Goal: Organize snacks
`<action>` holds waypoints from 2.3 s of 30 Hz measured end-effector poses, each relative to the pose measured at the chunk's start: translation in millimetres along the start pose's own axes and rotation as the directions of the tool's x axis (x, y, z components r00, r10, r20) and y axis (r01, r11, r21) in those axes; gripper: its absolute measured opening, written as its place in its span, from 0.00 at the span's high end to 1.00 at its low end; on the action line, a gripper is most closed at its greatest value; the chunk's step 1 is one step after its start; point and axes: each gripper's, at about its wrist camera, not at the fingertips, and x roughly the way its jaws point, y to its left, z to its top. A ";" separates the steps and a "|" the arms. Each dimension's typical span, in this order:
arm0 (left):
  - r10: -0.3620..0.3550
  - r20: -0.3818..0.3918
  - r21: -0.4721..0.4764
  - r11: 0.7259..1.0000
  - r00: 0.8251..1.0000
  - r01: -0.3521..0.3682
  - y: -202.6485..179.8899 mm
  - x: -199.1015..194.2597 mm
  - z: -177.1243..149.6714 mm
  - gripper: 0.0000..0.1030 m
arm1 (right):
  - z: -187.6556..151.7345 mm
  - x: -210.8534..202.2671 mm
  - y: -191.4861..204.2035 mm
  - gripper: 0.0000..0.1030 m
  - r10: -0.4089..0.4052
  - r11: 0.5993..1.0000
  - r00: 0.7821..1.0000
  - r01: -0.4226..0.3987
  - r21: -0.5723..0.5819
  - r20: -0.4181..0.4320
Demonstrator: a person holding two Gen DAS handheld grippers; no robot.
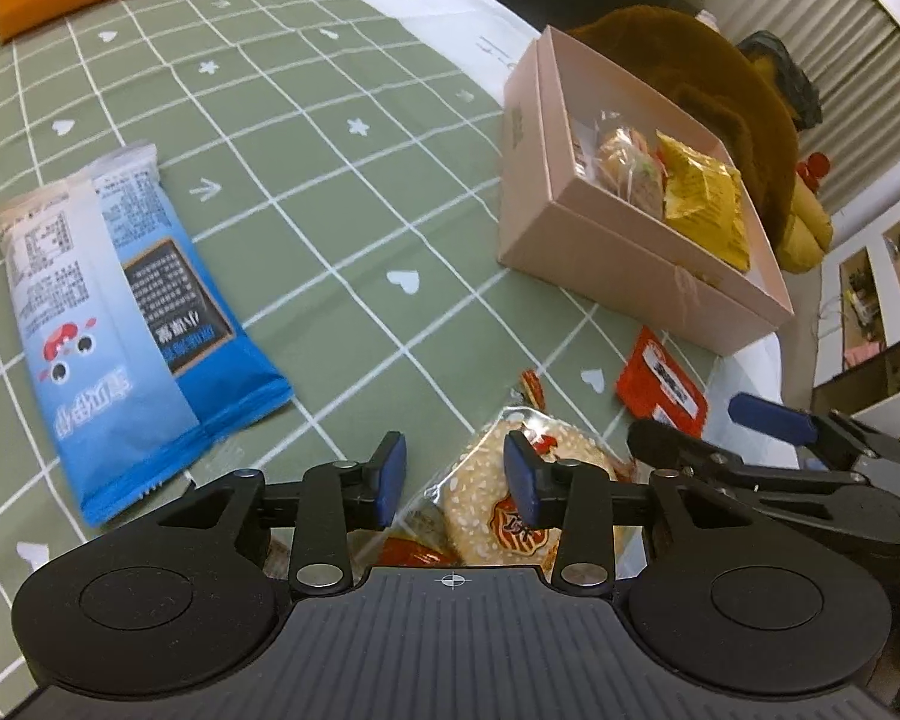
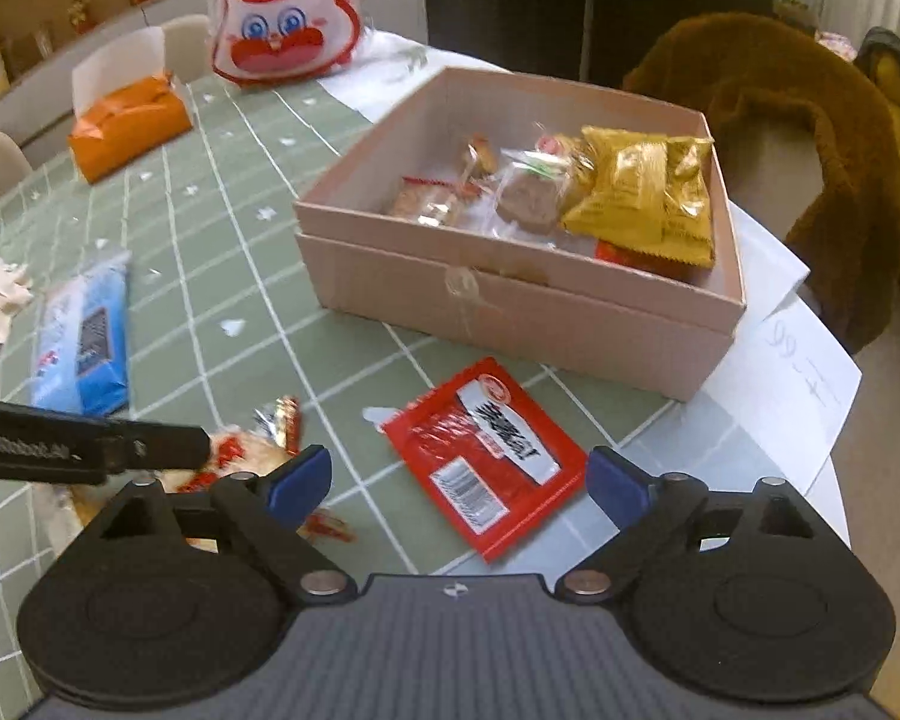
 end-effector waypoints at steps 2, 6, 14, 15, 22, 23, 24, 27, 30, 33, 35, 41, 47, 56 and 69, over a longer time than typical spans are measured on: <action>-0.012 -0.013 -0.001 1.000 1.000 0.012 -1.8 0.3 -1.9 0.61 | 0.1 -0.9 2.0 0.10 0.011 1.000 1.000 -0.011 0.000 -0.001; -0.036 -0.023 0.002 0.999 0.999 0.036 -6.2 0.5 -4.9 0.61 | -3.7 10.4 5.6 0.10 0.001 1.000 0.999 -0.001 -0.015 -0.037; -0.013 0.000 -0.005 1.000 1.000 0.013 -1.5 -2.3 -3.7 0.59 | -6.4 12.0 1.6 0.10 0.017 1.000 0.999 -0.017 -0.001 -0.037; -0.020 0.002 -0.010 1.000 1.000 0.020 1.2 -2.4 -3.9 0.59 | -6.3 11.9 1.9 0.10 0.015 1.000 0.999 -0.015 -0.003 -0.036; -0.094 -0.022 -0.018 0.995 0.995 0.094 0.6 4.6 -2.0 0.61 | -9.3 11.0 1.9 0.10 0.011 1.000 1.000 -0.011 0.001 -0.022; -0.102 -0.027 -0.017 0.995 0.994 0.101 -1.3 6.3 -1.6 0.61 | -9.6 10.9 1.5 0.10 0.013 1.000 1.000 -0.013 0.004 -0.020; -0.116 -0.038 -0.014 0.993 0.993 0.115 -3.2 7.9 -1.5 0.61 | -9.8 10.8 0.9 0.09 0.014 1.000 1.000 -0.014 0.006 -0.020; -0.122 -0.059 -0.001 0.992 0.991 0.122 -7.1 8.7 -3.4 0.63 | -10.2 7.9 1.2 0.09 0.004 1.000 1.000 -0.004 -0.007 -0.015; -0.114 -0.057 0.010 0.993 0.992 0.115 -7.7 6.3 -7.0 0.62 | -11.9 -6.1 0.7 0.11 0.007 1.000 1.000 -0.007 -0.026 0.005; -0.120 -0.051 0.000 0.993 0.991 0.120 -5.1 6.1 -7.3 0.62 | -17.6 -19.3 2.5 0.11 0.035 0.998 0.999 -0.034 -0.061 0.007; -0.123 -0.051 -0.003 0.992 0.991 0.123 -4.4 6.5 -6.6 0.62 | -22.6 -21.0 5.0 0.11 0.047 0.996 0.999 -0.048 -0.075 -0.016; -0.142 -0.056 -0.006 0.990 0.988 0.142 -6.1 8.7 -6.6 0.62 | -32.6 -14.0 11.9 0.14 0.023 0.997 0.999 -0.026 -0.074 -0.033; -0.150 -0.087 -0.038 0.988 0.985 0.147 -12.8 11.9 -3.6 0.59 | -27.4 -8.7 4.1 0.14 0.015 0.999 1.000 -0.016 -0.046 -0.004; -0.139 -0.050 -0.018 0.990 0.989 0.139 -19.7 1.3 -2.1 0.73 | -25.3 -11.7 -8.1 0.14 0.007 0.999 1.000 -0.007 -0.034 0.017; -0.179 -0.077 -0.056 0.983 0.981 0.175 -8.3 16.1 -3.8 0.66 | -34.4 -12.3 -9.5 0.14 0.007 0.999 1.000 -0.007 -0.032 0.017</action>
